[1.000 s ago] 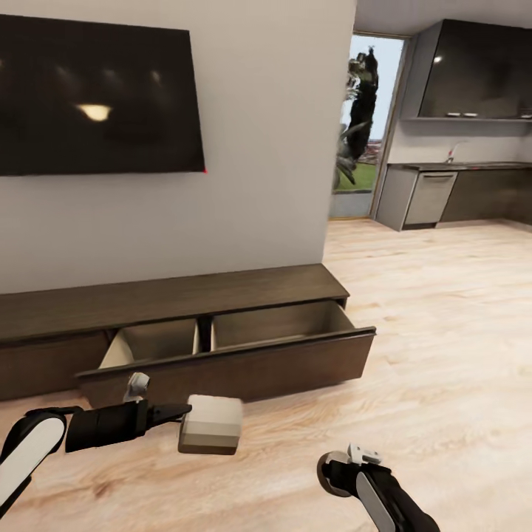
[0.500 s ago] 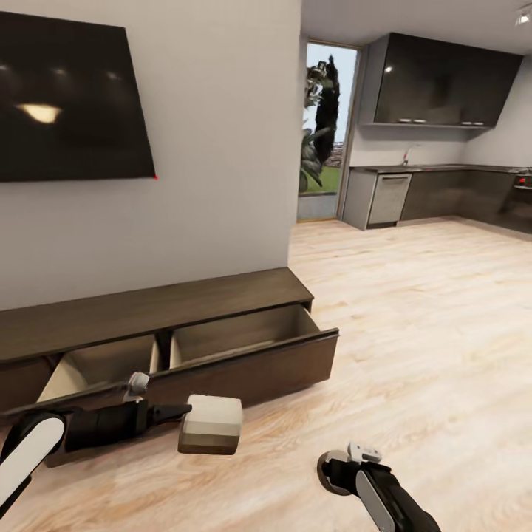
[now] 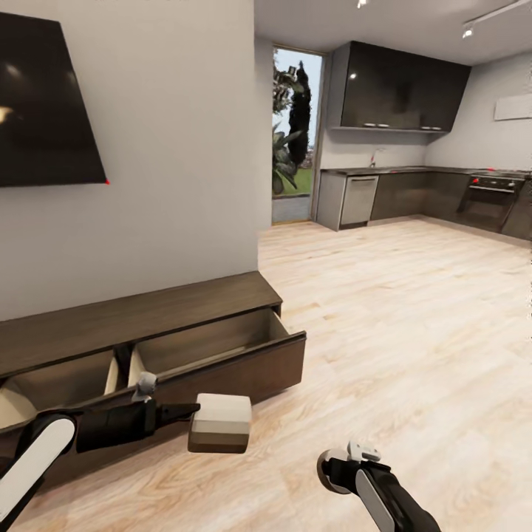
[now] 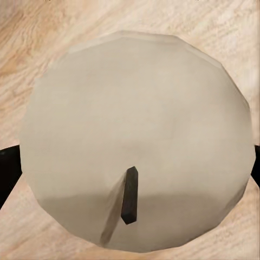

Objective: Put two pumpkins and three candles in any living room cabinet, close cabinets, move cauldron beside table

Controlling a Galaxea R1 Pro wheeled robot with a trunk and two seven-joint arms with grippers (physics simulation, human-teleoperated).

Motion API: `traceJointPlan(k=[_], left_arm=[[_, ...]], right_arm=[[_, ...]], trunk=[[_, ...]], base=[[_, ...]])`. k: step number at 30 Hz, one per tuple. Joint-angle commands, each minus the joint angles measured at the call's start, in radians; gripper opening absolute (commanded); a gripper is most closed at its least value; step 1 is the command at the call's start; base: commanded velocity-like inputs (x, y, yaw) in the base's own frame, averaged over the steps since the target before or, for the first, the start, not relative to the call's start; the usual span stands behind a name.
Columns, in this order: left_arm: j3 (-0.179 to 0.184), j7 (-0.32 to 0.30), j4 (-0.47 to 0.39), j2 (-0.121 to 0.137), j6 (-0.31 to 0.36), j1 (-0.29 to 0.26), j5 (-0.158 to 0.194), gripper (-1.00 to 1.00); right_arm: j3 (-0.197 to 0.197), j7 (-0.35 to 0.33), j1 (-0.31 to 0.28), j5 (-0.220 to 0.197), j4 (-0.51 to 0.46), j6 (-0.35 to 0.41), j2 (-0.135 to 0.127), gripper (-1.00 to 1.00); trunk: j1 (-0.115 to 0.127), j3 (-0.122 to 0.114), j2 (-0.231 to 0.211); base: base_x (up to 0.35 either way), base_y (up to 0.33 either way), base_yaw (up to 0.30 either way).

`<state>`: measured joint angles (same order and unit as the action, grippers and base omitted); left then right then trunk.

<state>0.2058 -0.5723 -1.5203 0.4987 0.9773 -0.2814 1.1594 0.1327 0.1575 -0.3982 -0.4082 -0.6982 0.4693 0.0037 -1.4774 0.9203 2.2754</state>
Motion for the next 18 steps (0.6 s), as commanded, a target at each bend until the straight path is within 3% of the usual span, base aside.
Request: traceJointPlan(k=[1,18], left_arm=[[0.0,-0.005,0.0,0.0,0.003,-0.001,0.001,-1.0],[-0.01,0.001,0.0,0.0,0.004,-0.001,0.002,-1.0]], right_arm=[[0.004,0.009,-0.001,-0.011,-0.001,0.002,-0.001,-1.0],[0.004,0.01,-0.001,-0.012,-0.002,0.002,-0.001,-1.0]], trunk=[[0.0,0.001,0.0],[0.062,-0.049,-0.112]], base=[[0.001,-0.017,-0.014],[0.0,-0.001,-0.001]])
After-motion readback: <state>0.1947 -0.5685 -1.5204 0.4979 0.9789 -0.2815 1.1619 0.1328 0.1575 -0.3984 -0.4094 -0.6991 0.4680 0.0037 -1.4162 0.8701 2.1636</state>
